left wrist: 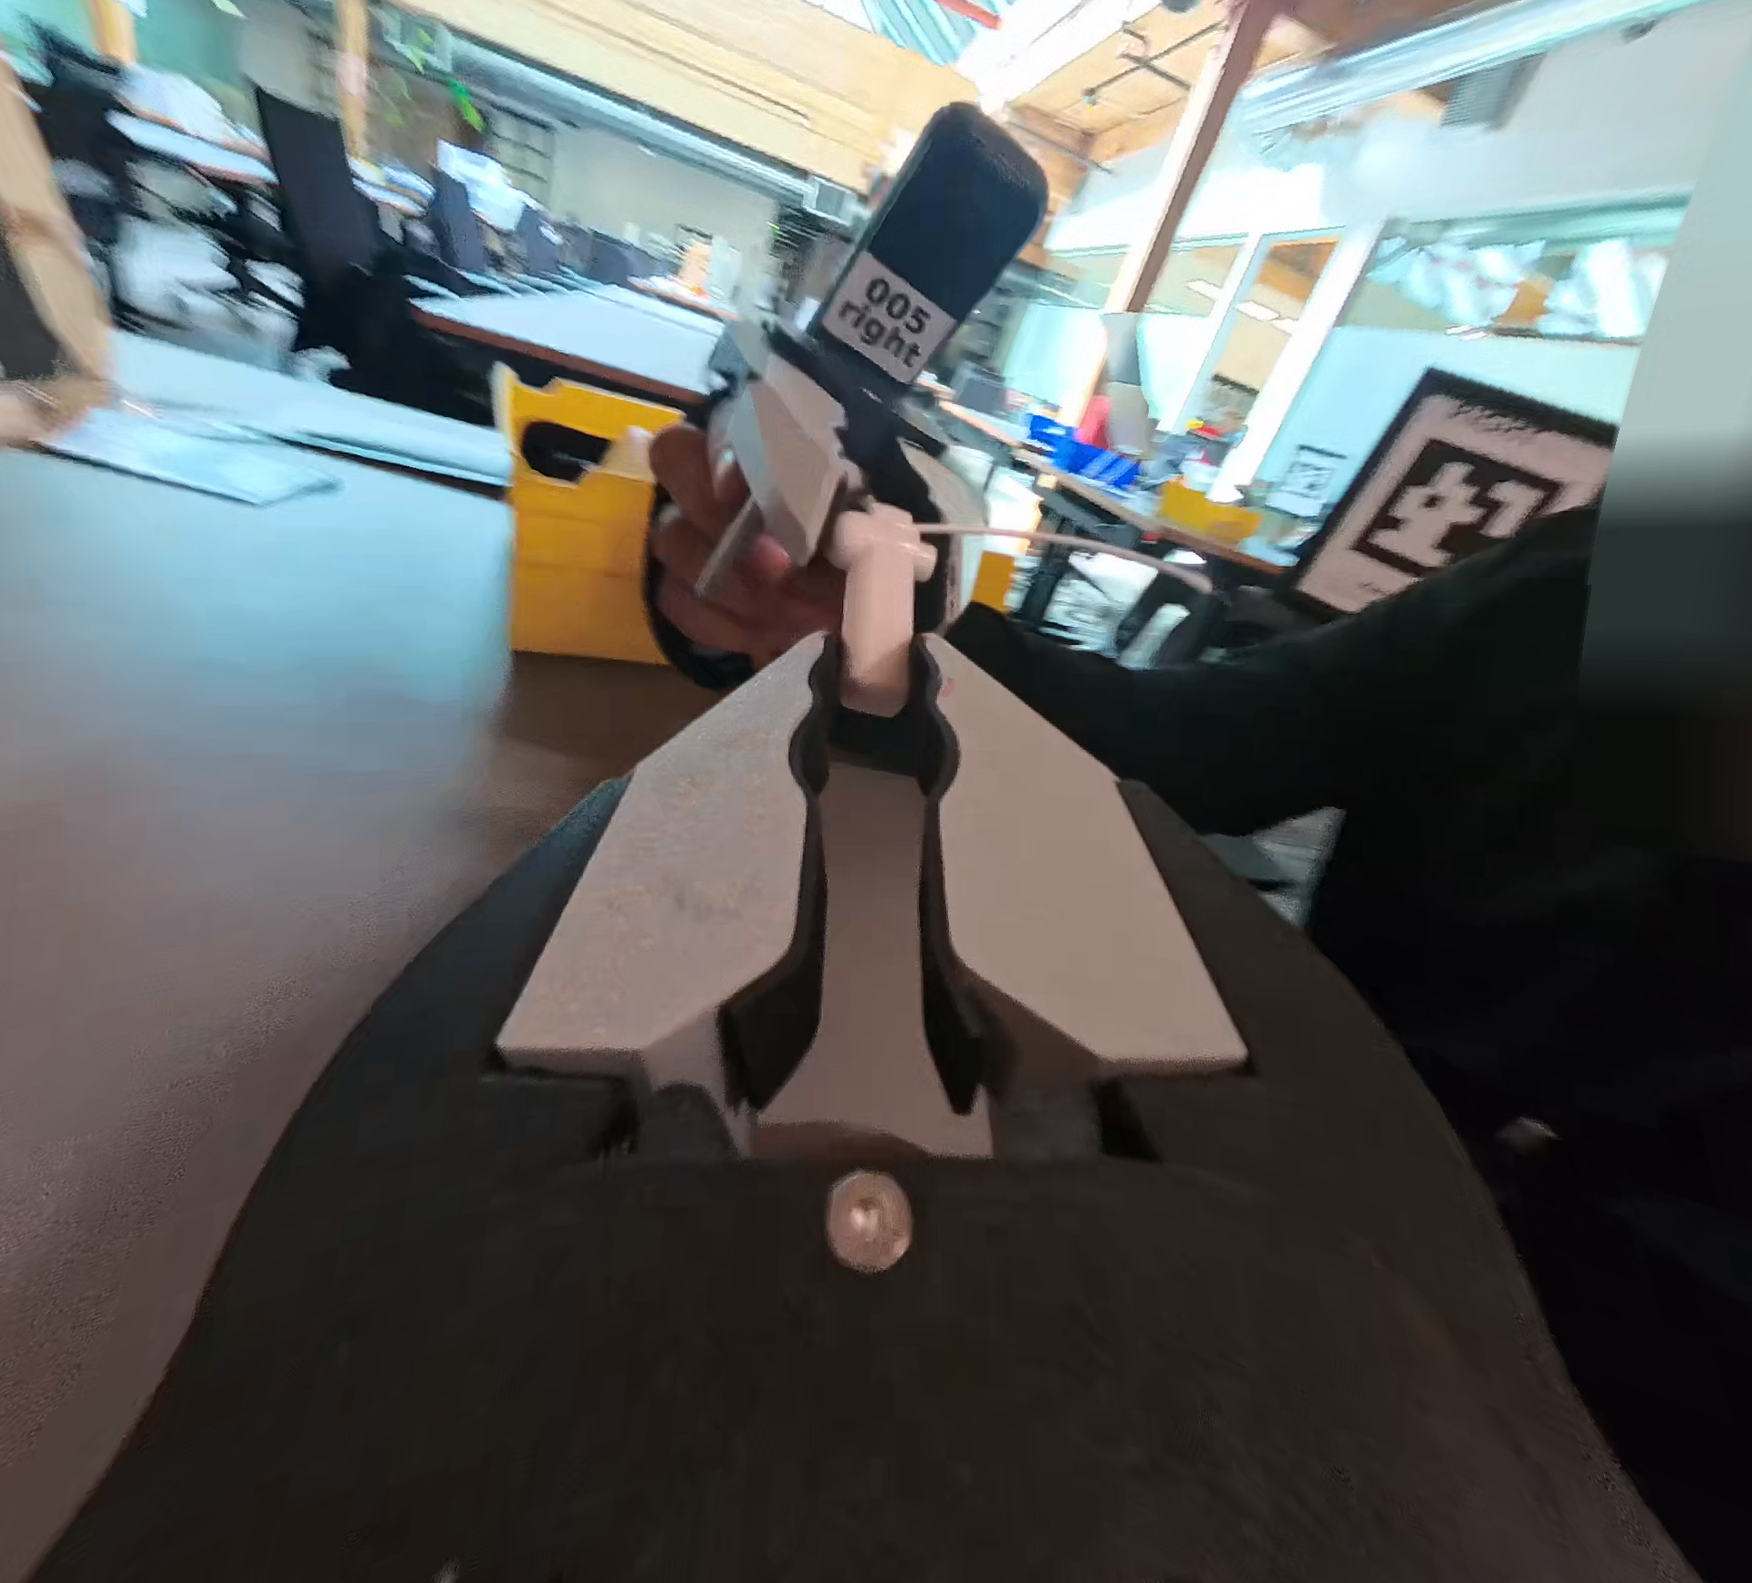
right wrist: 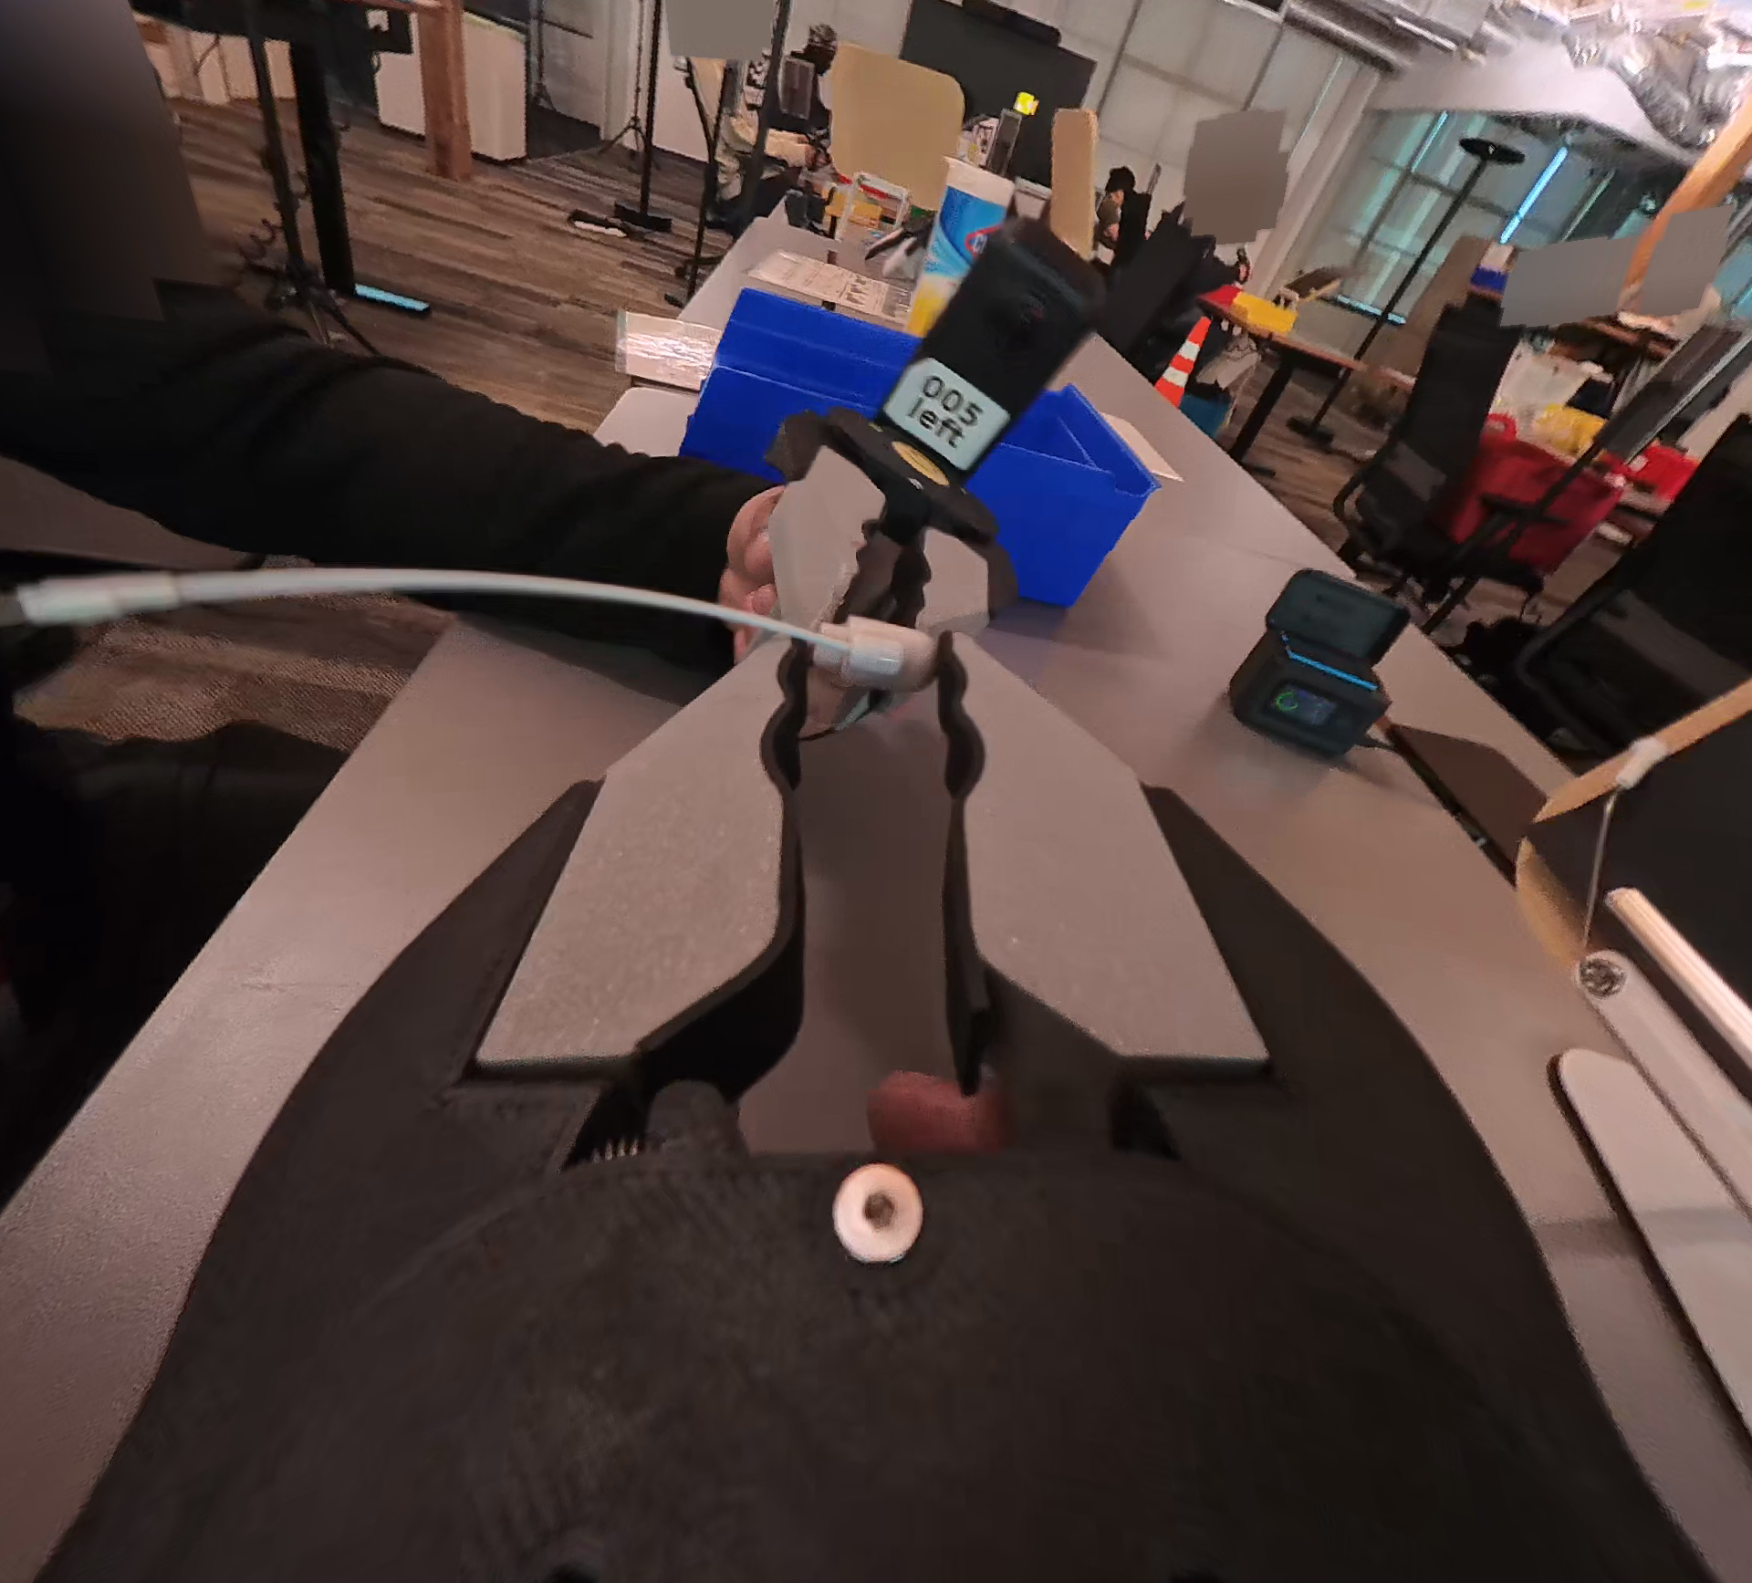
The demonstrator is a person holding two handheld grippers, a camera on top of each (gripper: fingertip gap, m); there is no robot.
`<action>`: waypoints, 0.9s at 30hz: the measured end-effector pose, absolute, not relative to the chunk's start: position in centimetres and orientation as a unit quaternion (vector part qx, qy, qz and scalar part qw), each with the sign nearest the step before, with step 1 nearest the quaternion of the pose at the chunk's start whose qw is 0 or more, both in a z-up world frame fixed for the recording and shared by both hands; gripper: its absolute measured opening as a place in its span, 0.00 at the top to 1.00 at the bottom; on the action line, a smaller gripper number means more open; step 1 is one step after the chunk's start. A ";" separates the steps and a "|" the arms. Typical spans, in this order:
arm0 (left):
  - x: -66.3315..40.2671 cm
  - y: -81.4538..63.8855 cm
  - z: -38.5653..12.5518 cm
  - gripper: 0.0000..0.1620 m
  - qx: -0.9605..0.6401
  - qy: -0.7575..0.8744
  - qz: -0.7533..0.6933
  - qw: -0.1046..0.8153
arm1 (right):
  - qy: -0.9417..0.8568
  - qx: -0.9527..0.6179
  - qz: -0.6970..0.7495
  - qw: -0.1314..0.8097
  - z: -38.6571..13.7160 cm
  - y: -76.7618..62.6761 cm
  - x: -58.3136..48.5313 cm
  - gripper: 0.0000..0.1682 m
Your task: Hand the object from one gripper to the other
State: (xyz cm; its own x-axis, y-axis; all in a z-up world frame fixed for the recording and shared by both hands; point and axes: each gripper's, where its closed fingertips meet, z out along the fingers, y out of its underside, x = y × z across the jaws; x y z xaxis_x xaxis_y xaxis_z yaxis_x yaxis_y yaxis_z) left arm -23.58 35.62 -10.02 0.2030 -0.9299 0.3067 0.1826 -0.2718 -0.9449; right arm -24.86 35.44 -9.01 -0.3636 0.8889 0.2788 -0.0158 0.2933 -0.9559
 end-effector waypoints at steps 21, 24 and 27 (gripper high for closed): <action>-25.0 40.1 -12.6 0.71 -0.653 0.363 -0.197 0.635 | -0.469 -0.614 0.524 0.358 -12.9 46.1 -25.6 0.87; -24.2 39.2 -11.7 0.70 -0.627 0.375 -0.220 0.646 | -0.491 -0.651 0.419 0.399 -14.8 48.0 -25.3 0.87; -24.4 38.4 -10.0 0.71 -0.597 0.368 -0.229 0.675 | -0.521 -0.661 0.321 0.435 -16.0 49.2 -25.0 0.87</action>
State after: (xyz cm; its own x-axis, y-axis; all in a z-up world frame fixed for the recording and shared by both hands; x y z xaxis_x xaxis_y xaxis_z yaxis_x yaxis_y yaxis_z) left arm -24.35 38.42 -10.00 0.6241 -0.7487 -0.2236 -0.1305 0.1822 -0.9746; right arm -24.95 49.25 -16.04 0.2519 0.9673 0.0288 0.4091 -0.0795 -0.9090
